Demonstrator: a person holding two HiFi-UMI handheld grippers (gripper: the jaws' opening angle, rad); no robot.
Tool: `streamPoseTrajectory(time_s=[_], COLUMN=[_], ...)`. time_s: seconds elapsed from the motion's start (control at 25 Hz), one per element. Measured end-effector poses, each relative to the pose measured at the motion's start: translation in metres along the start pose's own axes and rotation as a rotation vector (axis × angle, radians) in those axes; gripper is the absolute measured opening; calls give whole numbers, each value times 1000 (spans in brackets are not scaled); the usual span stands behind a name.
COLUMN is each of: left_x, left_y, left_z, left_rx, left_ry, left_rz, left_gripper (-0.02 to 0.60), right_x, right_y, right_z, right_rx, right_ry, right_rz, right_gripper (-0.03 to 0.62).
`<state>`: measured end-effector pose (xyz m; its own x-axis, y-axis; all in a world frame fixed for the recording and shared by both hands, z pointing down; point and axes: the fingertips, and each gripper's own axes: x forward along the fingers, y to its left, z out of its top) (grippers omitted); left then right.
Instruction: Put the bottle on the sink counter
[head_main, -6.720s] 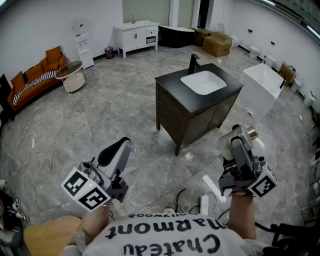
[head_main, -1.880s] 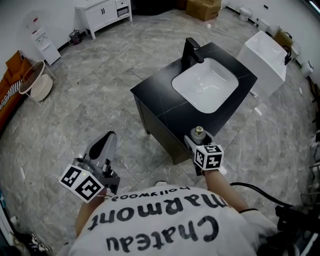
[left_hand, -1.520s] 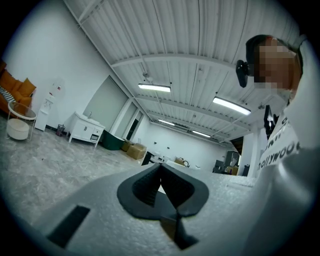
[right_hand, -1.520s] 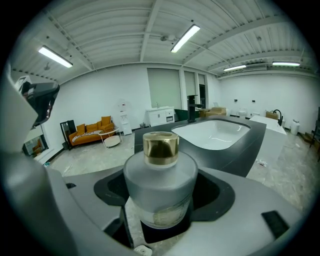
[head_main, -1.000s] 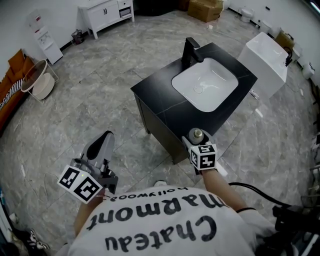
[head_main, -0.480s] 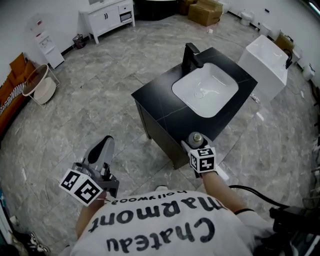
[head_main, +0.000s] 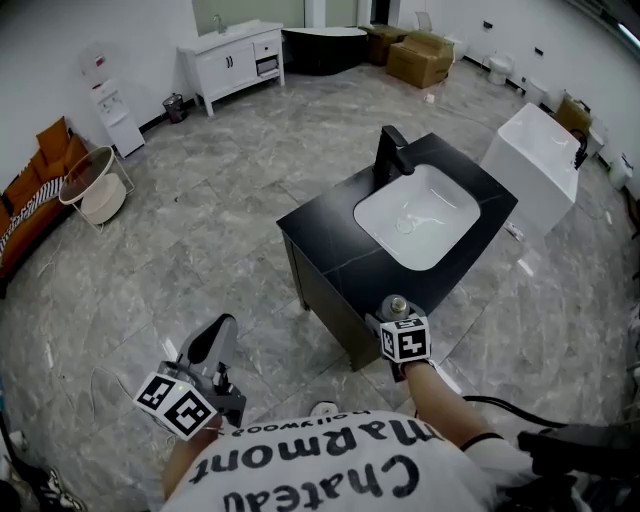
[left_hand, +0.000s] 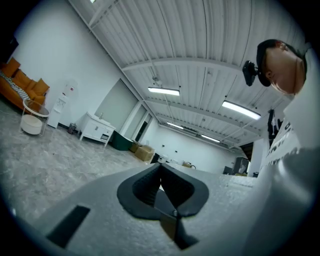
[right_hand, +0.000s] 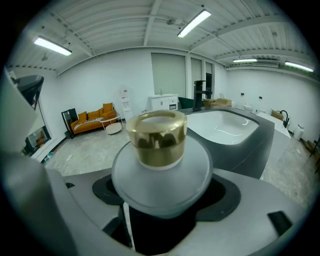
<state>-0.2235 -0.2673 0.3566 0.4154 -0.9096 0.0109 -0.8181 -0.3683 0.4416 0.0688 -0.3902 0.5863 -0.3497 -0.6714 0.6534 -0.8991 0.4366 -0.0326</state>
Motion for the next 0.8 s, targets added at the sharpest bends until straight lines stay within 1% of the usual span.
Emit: streamPoseTrajectory(time_s=[0.12,0.2,0.32,0.44,0.52,0.6,0.68,0.72,0.76,0.8], left_x=[-19,-30,-44,-62,-71,-74,-72,-70,-70,-72], left_y=[4,3,-2,-10,-21,-36,-60,-76,-92,-108], left_z=[8,6,-6,-17,-28,-51,-80,-92,-102,-109], left_rx=[4,-21,-58,-81,-122,-187,-261,-286,-297,-293], left_ry=[-53,-63,-73,-124,-122,-70,12,50,78,95], left_rz=[73,98,130,201,208,165,83,33,-16,-53], left_gripper=[15,15,15,15,15,15,15,15,15,15], right_x=[-6,-16,-32,-55,-76,-96,-114,-123,-134,-146], right_y=[-4,-7,-14,-19,-13,0,10,13,15,17], right_z=[-4,-12,-25,-48,-71,-105,-144,-163,-181,-197], right_rx=[48,71,117,224,320,455,643,743,844,942], right_ry=[17,32,25,20,27,56,111,139,165,191], right_rz=[17,25,20,24,61,140,223,250,268,283], right_gripper=[342,343,342,342,342,341,341,339,337,311])
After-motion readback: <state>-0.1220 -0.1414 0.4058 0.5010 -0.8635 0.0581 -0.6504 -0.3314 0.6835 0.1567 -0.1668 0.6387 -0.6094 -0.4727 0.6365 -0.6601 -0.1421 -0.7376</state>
